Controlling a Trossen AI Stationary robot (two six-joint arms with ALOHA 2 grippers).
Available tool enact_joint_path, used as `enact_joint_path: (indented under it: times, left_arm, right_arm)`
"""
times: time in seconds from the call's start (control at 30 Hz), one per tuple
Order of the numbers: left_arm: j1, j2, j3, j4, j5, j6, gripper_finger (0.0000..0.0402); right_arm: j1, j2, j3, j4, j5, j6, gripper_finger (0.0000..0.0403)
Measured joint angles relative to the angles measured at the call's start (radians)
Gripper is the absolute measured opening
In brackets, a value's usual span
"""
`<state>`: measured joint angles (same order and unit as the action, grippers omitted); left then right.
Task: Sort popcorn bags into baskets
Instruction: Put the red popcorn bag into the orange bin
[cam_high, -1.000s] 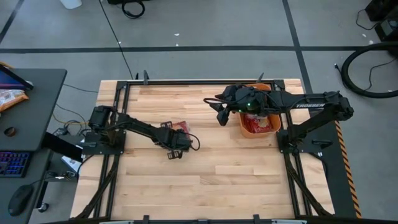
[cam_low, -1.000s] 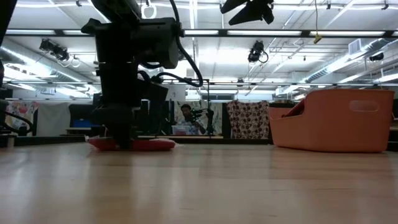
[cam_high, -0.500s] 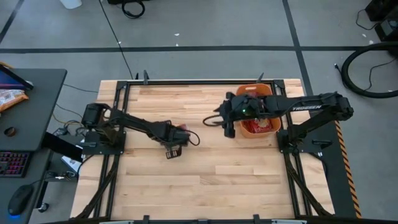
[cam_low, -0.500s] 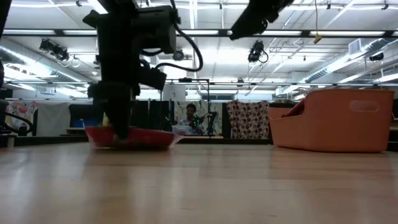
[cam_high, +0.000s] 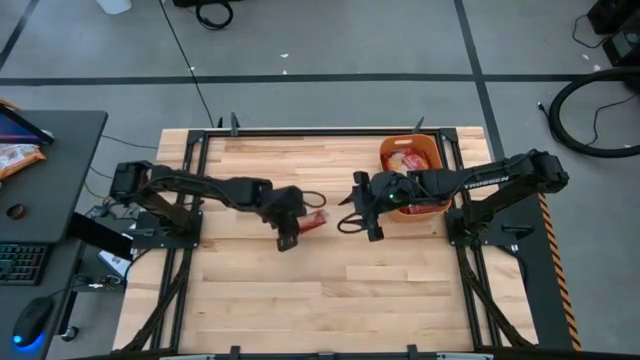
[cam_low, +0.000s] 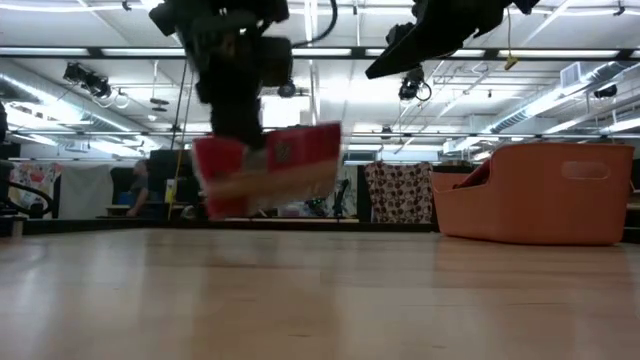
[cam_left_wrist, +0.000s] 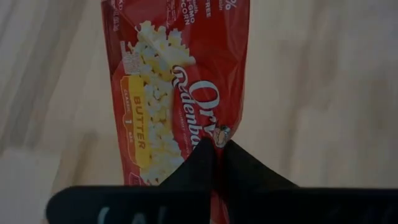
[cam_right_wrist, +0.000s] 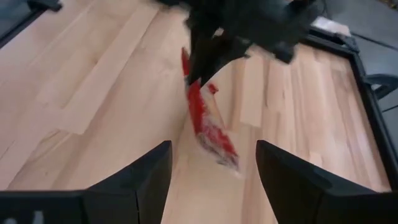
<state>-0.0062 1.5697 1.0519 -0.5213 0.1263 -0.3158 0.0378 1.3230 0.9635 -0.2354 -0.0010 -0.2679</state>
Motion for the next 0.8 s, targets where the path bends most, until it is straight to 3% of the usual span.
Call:
enact_joint_path:
  times: [0.27, 0.6, 0.8]
  left_arm:
    - [0.01, -0.05, 0.001, 0.237, 0.104, -0.003, 0.0019]
    - [0.017, -0.062, 0.001, 0.365, 0.134, 0.014, 0.0019]
    - [0.013, -0.062, 0.001, 0.462, 0.144, 0.016, 0.0024]
  right_arm:
    - [0.002, 0.0, 0.001, 0.008, -0.005, -0.029, 0.022]
    - [0.001, 0.0, 0.001, 0.003, -0.1, -0.027, 0.0199]
    - [0.001, 0.0, 0.001, 0.006, -0.108, -0.023, 0.0155]
